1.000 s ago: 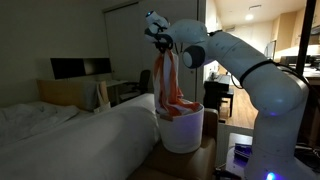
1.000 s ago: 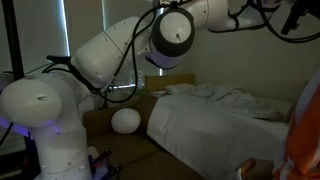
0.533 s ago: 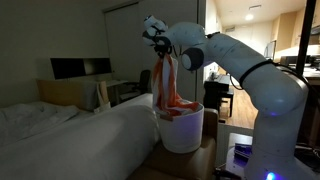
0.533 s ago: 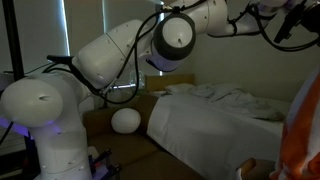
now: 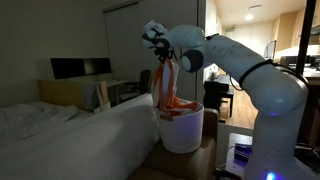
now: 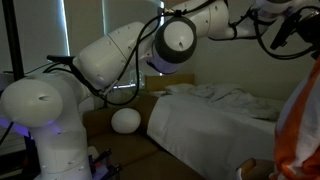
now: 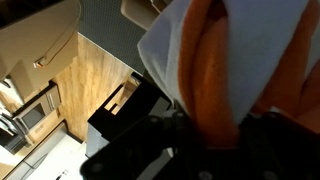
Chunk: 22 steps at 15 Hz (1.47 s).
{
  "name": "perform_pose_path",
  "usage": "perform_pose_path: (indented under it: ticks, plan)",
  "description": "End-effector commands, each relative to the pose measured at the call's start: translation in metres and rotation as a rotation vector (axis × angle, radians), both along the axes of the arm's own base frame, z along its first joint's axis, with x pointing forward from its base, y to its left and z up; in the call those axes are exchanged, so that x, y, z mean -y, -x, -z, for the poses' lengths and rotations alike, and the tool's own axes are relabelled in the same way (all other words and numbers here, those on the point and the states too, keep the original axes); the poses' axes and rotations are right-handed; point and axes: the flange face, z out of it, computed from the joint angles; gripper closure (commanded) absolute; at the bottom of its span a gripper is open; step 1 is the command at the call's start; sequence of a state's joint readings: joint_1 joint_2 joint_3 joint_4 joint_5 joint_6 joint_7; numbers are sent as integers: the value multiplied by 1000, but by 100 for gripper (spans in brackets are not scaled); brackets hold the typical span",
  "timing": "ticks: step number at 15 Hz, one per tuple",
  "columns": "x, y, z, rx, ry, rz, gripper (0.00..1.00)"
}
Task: Put the towel inside the basket
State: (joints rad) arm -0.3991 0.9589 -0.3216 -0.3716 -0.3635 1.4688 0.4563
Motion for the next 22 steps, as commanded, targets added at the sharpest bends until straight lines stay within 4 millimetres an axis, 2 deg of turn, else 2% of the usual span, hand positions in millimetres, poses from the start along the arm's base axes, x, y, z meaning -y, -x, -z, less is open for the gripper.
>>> perform_pose_path:
  ticks: [1,4,12,13,15,22]
  plan:
    - [-1,0,11,-25,-26,16,89]
    - [-1,-4,33,-65,-33,29,89]
    - [4,1,115,-230,-155,118,89]
    - [5,3,124,-252,-163,134,53]
    - [6,6,138,-278,-186,158,47]
    - [12,11,166,-321,-213,199,2]
